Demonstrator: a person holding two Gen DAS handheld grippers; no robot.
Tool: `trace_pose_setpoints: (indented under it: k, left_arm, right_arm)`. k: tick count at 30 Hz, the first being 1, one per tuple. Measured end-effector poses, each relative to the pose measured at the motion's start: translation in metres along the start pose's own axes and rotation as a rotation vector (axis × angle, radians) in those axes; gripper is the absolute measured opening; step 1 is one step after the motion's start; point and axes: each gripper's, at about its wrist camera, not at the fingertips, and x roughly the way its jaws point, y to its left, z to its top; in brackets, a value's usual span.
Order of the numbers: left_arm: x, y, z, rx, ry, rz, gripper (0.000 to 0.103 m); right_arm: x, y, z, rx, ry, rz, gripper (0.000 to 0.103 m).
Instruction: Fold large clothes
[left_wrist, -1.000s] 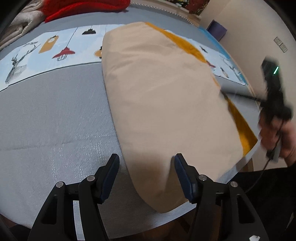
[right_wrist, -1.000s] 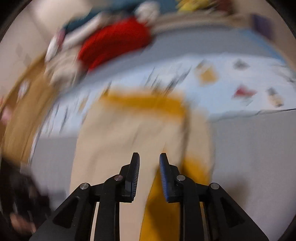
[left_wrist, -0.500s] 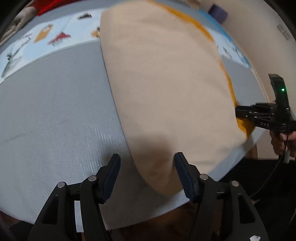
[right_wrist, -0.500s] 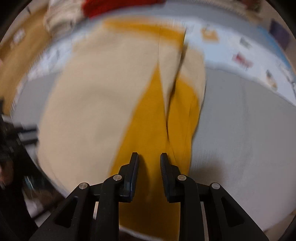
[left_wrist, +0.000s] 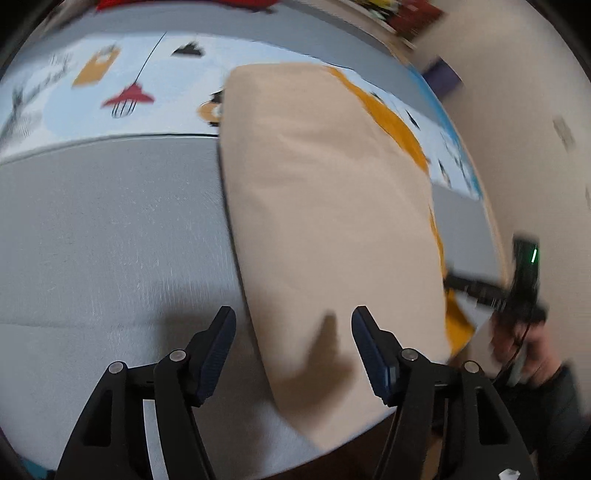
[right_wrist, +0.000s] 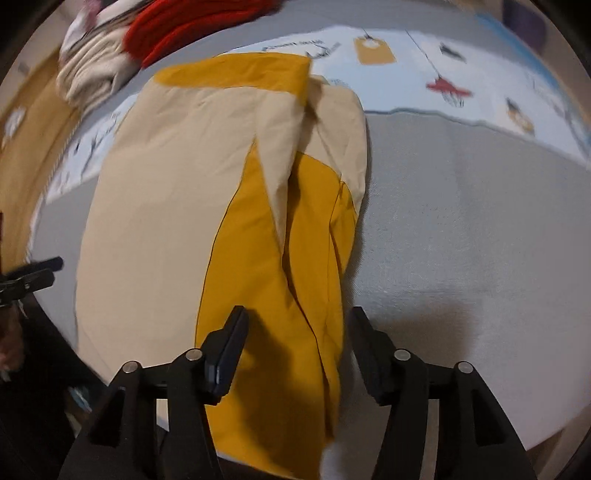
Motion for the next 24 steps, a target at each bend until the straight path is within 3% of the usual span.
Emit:
trace_pose_setpoints:
  k: [5, 7, 10, 14, 16, 19, 24]
  left_arm:
    - [0.043, 0.04, 0.032, -0.168, 0.077, -0.073, 0.07]
    - [0.058, 0.051, 0.039, -0.229, 0.087, -0.154, 0.076]
    - [0.071, 0.055, 0.048, -0.257, 0.075, -0.246, 0.077]
    - [0.081, 0.054, 0.054, -0.259, 0.048, -0.282, 0.076]
    - [0.082, 0.053, 0.056, -0.257, 0.032, -0.284, 0.074]
    - [0.076, 0.047, 0.058, -0.243, -0.001, -0.252, 0.064]
    - [0.046, 0.035, 0.077, -0.197, -0.041, -0.234, 0.051]
  right_arm:
    - [0.032, -0.023, 0.019, 0.088, 0.055, 0.052, 0.063]
    - [0.043, -0.031, 0.026, 0.127, 0.069, 0.086, 0.063]
    - [0.053, -0.038, 0.03, 0.158, 0.08, 0.105, 0.063]
    - [0.056, -0.034, 0.025, 0.151, 0.07, 0.1, 0.061]
    - [0.052, -0.027, 0.021, 0.13, 0.051, 0.118, 0.041]
    - [0.047, -0.014, 0.02, 0.108, 0.019, 0.126, 0.02]
    - [0.047, 0.002, 0.027, 0.102, -0.029, 0.152, 0.013]
